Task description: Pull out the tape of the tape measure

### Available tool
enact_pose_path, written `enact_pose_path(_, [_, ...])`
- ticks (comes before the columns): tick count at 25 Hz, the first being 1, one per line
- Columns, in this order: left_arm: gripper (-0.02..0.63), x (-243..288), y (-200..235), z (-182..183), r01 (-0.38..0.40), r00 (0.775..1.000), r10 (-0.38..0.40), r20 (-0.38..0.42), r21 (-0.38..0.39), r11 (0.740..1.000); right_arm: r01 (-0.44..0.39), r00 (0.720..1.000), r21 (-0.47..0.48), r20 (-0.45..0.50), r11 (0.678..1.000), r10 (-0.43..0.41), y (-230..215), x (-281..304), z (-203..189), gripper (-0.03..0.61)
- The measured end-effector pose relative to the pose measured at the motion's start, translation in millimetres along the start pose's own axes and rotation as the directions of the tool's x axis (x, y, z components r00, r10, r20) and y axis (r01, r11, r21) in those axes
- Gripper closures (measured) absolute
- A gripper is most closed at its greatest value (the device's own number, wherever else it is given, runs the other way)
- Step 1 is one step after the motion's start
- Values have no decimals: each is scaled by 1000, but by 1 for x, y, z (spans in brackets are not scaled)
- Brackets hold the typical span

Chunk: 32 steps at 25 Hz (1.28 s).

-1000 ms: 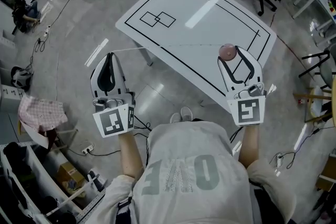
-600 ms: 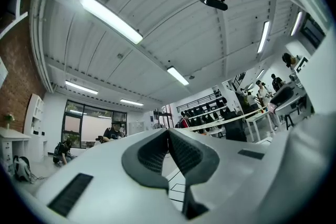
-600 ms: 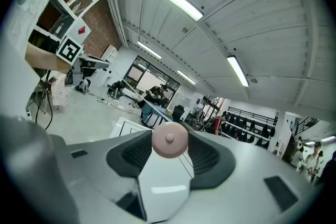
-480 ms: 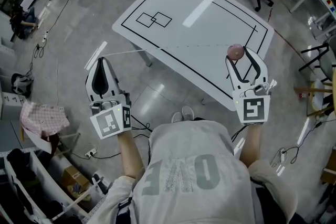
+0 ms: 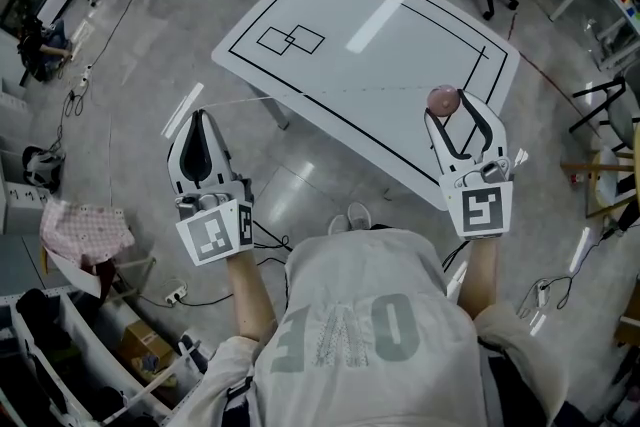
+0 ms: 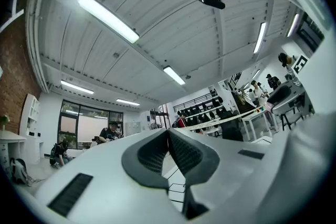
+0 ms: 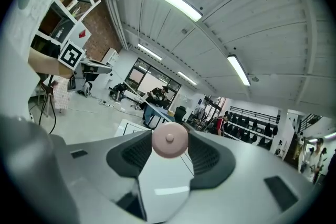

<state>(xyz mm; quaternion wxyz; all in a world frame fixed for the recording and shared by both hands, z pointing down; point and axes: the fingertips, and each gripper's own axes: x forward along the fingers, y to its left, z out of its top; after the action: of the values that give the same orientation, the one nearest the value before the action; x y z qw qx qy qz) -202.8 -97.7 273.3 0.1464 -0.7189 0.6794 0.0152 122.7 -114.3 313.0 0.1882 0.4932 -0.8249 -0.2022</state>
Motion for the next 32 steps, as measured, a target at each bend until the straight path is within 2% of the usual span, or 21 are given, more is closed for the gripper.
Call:
enact_pose_path(9, [584, 9, -8, -6, 25, 1000, -25, -10, -2, 1000, 24, 999, 50, -24, 998, -23, -5, 2, -10, 350])
enact_pose_path(14, [584, 31, -22, -17, 74, 997, -74, -25, -3, 997, 66, 995, 88, -85, 994, -58, -16, 3, -27, 350])
enact_pose_path(20, [584, 84, -57, -48, 161, 983, -160, -88, 7, 987, 103, 978, 155, -197, 983, -71, -39, 19, -67, 350])
enact_pose_path(26, [584, 129, -86, -115, 218, 947, -220, -234, -36, 975, 112, 951, 275, -308, 955, -22, -46, 54, -126, 350])
enact_pose_path(32, [584, 160, -108, -211, 229, 876, -244, -416, -87, 970, 111, 907, 346, -418, 932, 48, -30, 95, -196, 350])
